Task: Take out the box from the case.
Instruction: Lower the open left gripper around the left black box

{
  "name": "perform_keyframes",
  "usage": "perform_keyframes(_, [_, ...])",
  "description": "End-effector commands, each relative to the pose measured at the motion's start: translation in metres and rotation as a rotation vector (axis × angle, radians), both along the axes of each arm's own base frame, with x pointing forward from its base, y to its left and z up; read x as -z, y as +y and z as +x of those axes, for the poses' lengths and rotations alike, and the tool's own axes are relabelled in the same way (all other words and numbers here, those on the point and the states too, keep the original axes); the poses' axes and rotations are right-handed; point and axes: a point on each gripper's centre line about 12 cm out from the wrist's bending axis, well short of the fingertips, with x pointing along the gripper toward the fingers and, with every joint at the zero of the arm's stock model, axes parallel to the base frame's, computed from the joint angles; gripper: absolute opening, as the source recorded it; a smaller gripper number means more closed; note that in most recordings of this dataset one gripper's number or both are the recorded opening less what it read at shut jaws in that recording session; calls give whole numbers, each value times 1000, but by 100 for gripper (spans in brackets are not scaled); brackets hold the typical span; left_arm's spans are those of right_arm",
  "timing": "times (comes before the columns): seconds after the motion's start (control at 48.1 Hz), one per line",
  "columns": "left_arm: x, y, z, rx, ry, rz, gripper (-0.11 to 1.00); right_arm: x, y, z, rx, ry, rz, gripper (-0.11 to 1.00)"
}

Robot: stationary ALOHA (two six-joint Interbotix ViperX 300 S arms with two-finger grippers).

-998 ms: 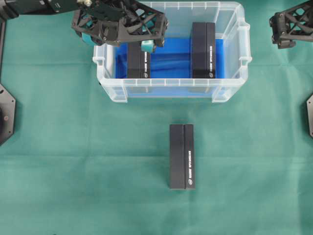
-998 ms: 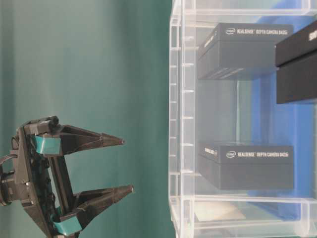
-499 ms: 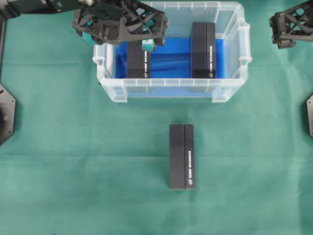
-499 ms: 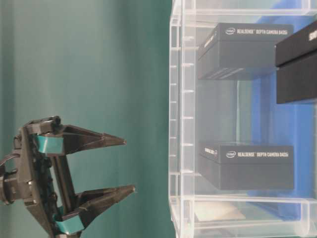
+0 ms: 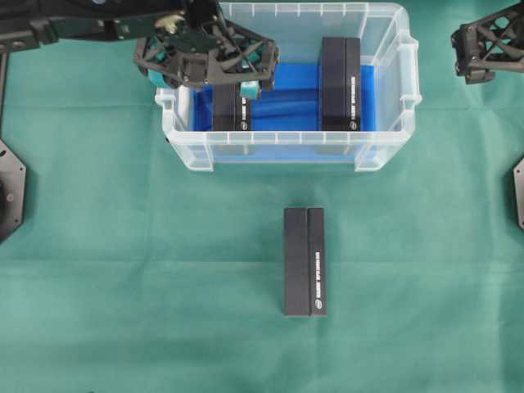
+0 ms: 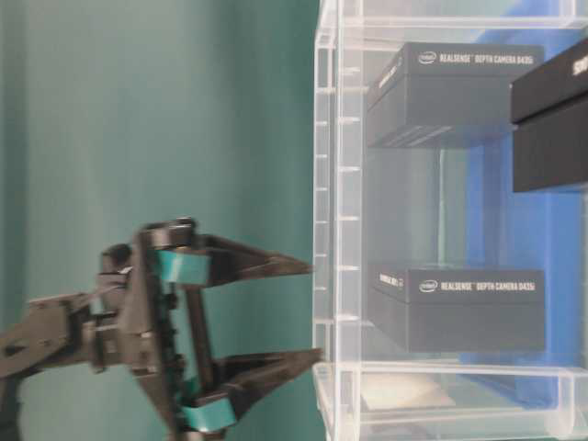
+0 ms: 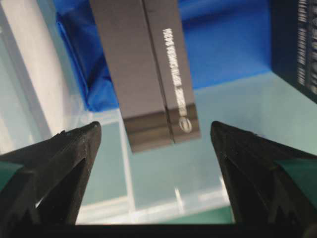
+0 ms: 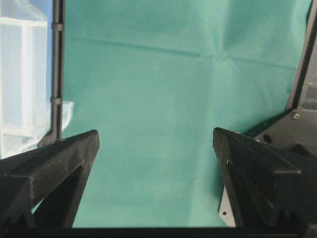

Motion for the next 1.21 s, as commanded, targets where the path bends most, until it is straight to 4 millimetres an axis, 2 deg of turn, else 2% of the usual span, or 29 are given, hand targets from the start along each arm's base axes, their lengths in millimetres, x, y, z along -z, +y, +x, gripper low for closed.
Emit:
perform_keyframes(0.0, [-3,3,0,-7,-26,10,90,-4,0,1,-4,-15,-8,94])
perform_keyframes(0.312, [20,17,-1,-32,-36,18,90,-2,1,5,-16,-44,-17,94])
perform_keyframes(0.499, [32,18,1,-33,-33,15,90,-2,1,5,-18,-44,-17,94])
perform_keyframes(0.894, [48,22,6,-35,-20,12,90,-1,0,8,-25,-72,-28,94])
perform_keyframes(1.185, [56,21,3,-36,-1,7,90,-1,0,10,-31,-78,-31,94])
